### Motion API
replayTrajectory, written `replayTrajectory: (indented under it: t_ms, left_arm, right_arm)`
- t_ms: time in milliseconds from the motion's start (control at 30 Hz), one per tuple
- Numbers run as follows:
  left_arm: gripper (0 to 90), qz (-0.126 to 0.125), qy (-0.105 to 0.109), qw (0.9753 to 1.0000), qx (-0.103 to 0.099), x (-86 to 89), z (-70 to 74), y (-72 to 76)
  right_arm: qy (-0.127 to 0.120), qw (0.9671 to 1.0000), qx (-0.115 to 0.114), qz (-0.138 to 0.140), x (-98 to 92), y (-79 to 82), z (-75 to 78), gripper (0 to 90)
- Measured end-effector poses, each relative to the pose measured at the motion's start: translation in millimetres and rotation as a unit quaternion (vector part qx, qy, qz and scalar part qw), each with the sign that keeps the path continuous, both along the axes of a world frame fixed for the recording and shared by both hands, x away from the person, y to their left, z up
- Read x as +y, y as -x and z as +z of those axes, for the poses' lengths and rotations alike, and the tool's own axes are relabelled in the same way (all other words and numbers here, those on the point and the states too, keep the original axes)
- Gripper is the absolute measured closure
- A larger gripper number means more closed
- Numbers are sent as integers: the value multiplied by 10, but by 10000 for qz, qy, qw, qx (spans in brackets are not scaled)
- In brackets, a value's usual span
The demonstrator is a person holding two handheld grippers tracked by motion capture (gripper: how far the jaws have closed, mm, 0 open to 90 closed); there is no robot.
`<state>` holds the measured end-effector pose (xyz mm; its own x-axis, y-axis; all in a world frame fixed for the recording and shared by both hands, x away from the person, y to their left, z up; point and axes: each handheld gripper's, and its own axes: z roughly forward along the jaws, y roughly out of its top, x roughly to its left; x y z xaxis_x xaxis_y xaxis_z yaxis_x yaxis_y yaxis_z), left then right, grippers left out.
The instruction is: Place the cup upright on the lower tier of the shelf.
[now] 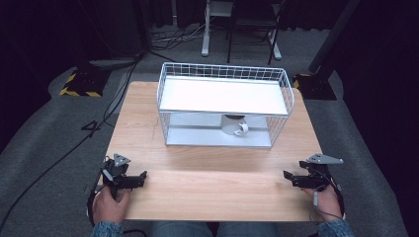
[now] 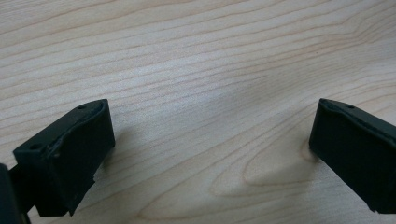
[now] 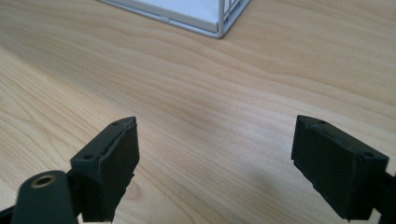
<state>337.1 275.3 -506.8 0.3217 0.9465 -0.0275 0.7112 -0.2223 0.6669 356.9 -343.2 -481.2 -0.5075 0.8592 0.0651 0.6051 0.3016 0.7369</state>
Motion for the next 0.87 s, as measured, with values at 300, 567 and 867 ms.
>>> replayTrajectory:
  t_ms: [300,567,867]
  left_arm:
    - [4,-1,0,10000,0,0,0,0]
    - [4,0,0,10000,-1,0,0,0]
    - [4,1,-1,10000,-2,0,-1,0]
  right_arm:
    - [160,9999,37,-10,6,31,-171,149]
    - [341,9993,-163,-12,52,53,-240,125]
    - [371,9991,-115,-177,63,45,-245,75]
